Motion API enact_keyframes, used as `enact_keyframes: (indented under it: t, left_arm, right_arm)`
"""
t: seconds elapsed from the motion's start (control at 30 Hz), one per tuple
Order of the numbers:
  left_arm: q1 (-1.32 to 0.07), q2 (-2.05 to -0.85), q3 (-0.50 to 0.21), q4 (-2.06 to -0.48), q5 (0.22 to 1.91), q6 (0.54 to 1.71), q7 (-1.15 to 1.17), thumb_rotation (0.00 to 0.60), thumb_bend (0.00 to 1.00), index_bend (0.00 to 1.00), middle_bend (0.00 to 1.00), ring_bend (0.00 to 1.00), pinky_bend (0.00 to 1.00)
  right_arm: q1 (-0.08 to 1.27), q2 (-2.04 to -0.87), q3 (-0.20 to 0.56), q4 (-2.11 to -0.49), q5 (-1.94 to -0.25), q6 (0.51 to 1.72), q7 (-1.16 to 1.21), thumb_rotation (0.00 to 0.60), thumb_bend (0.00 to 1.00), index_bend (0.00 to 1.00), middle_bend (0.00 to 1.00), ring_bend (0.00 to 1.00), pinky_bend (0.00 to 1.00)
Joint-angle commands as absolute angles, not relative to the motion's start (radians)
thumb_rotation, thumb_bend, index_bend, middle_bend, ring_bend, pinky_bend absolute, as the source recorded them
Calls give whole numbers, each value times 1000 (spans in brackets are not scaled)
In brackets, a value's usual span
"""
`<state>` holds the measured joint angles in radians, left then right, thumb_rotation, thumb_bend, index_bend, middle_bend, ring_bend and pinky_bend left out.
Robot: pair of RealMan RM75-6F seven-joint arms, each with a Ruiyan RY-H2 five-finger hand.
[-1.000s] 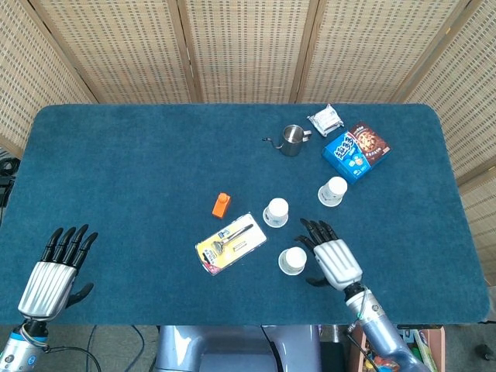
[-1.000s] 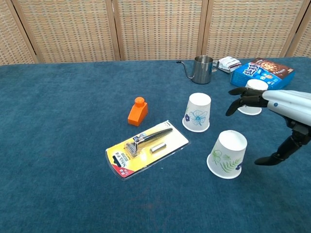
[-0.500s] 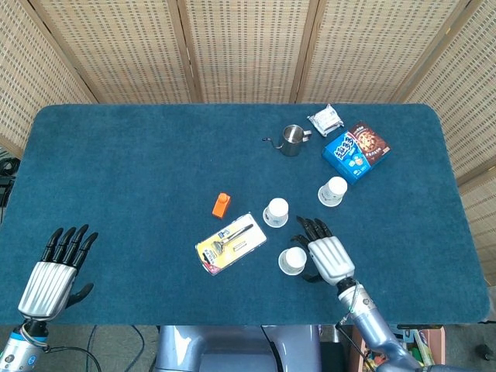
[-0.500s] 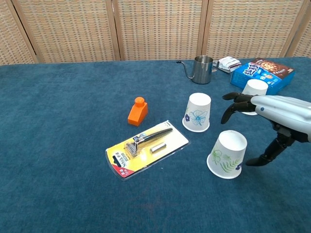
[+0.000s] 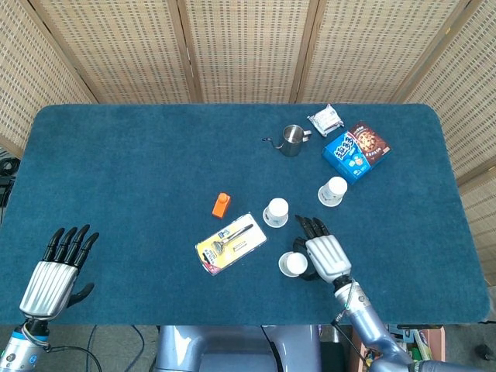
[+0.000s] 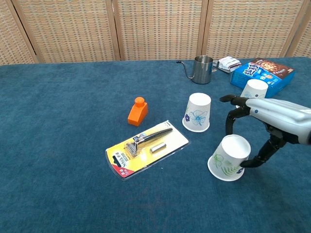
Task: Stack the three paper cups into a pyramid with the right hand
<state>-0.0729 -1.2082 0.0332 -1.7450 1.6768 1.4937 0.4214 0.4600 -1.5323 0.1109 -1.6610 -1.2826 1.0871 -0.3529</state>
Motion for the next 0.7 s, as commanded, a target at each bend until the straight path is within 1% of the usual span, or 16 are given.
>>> enact_keyframes:
  t: [0.03,0.3,0.43,0.7]
  left_arm:
    - [-73,-1208,33,-1745,1676,1493,421,600,199,0,0,0,0]
    - [-72,-1207,33,-1745,1676,1497,419,600,198,0,0,0,0]
    - [-72,-1206,34,-1747,1678,1499,419,600,199,0,0,0,0]
    - [-69,-1203,33,-1747,1679,1506,415,600,199,0,0,0,0]
  right_arm:
    - [464,-1532,110,-1665,-1284,1091,-359,600,59,520,0,0,0]
    - [486,-1503,135,-1714,-1267,1098,-403,600,59,527,0,0,0]
    - [504,-1477,162,-1734,-1238,1095,-430,600,59,527,0,0,0]
    - [527,-1435,211,-1723,-1170,1086,-433,600,59,527,0,0,0]
